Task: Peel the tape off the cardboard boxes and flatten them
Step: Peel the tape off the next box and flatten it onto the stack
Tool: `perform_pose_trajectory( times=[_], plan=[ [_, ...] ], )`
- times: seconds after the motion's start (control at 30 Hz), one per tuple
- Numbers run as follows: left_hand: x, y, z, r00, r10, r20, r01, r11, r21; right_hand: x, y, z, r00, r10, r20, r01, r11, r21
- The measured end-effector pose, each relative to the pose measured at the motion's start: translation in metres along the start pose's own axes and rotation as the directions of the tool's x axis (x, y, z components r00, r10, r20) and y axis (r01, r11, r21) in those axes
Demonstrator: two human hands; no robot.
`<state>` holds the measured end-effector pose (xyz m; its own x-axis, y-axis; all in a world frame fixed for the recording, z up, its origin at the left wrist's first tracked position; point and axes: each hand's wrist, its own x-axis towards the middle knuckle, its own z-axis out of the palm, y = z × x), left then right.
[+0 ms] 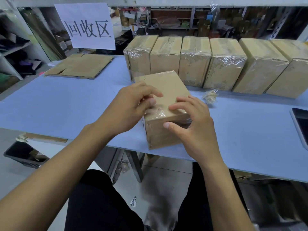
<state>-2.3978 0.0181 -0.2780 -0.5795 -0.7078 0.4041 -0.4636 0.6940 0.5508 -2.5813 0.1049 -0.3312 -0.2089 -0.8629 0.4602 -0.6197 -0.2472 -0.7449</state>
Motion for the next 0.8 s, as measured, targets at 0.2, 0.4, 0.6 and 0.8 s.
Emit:
perform_pose_trajectory(
  times=[0.2, 0.4, 0.6, 0.8],
  plan=[
    [0.002, 0.005, 0.0, 0.999, -0.02, 0.031, 0.018, 0.999, 0.051, -0.001, 0.0, 0.0, 1.0, -0.008, -0.005, 0.008, 1.0, -0.002],
    [0.003, 0.013, 0.006, 0.997, -0.041, 0.073, 0.034, 0.995, 0.094, 0.001, 0.003, -0.006, 0.999, -0.033, 0.025, 0.033, 0.999, -0.035],
    [0.004, 0.023, 0.016, 0.992, 0.038, 0.123, -0.046, 0.997, 0.062, -0.001, 0.006, -0.025, 0.995, 0.021, 0.096, -0.014, 0.997, -0.074],
    [0.0, 0.025, 0.018, 0.989, 0.029, 0.147, -0.002, 0.984, -0.179, -0.002, 0.004, -0.027, 0.991, 0.073, 0.112, -0.072, 0.997, -0.019]
  ],
)
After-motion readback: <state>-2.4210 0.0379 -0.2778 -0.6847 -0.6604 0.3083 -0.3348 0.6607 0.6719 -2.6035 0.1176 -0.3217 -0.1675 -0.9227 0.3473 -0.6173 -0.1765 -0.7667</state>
